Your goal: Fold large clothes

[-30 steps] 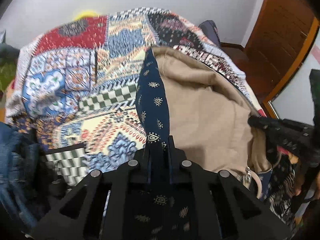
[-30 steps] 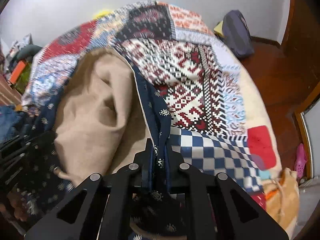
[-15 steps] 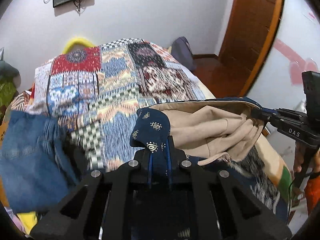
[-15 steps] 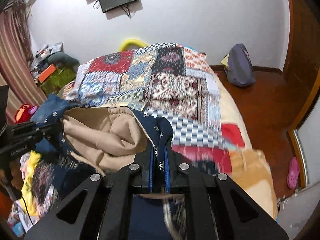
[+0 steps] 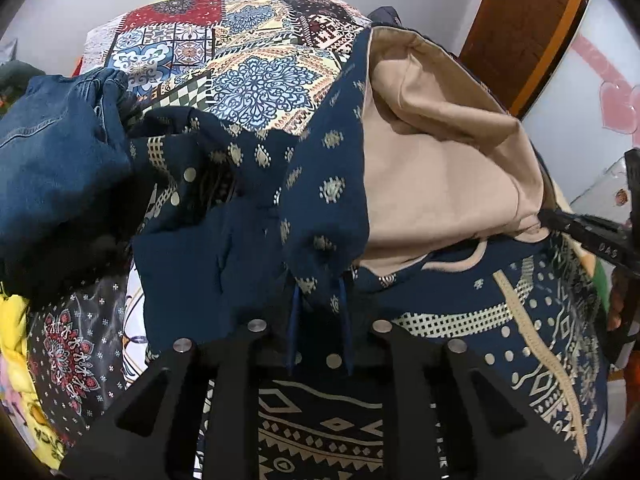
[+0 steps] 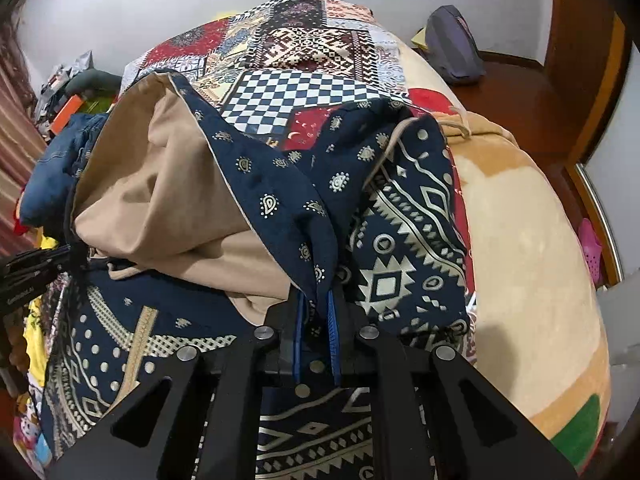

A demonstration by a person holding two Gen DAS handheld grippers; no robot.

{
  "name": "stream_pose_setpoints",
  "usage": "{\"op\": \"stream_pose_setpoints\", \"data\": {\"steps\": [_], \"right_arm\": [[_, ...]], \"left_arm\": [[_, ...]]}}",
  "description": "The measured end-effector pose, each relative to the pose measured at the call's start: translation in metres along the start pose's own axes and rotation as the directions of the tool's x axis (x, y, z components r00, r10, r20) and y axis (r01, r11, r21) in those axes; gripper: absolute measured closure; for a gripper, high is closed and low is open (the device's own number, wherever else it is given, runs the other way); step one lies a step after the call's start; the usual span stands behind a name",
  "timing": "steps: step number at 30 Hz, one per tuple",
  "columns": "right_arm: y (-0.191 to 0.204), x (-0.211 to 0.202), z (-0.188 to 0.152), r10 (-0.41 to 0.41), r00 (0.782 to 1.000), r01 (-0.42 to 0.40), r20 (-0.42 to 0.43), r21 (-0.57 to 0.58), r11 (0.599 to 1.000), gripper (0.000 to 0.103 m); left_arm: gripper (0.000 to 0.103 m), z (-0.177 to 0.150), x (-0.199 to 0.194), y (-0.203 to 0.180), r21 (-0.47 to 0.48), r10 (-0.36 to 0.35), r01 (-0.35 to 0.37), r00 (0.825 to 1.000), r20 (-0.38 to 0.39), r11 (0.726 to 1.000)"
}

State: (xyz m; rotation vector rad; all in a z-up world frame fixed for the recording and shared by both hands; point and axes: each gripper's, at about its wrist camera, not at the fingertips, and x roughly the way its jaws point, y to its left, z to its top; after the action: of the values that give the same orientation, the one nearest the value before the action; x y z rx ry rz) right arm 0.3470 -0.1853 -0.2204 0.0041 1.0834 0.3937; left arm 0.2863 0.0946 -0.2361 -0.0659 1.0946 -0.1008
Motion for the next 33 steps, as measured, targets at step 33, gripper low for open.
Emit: {"op": "stream_pose_setpoints", "data": {"steps": [33], "right_arm": [[0.047,0.062,0.104,0.103,0.994,-0.105,-0.018,-0.124,0.987,0.053]], "left_arm": [[0.051,0.122,0.047,0.001,0.001,-0.107,0.107,0.993,0.04,0.994]]}}
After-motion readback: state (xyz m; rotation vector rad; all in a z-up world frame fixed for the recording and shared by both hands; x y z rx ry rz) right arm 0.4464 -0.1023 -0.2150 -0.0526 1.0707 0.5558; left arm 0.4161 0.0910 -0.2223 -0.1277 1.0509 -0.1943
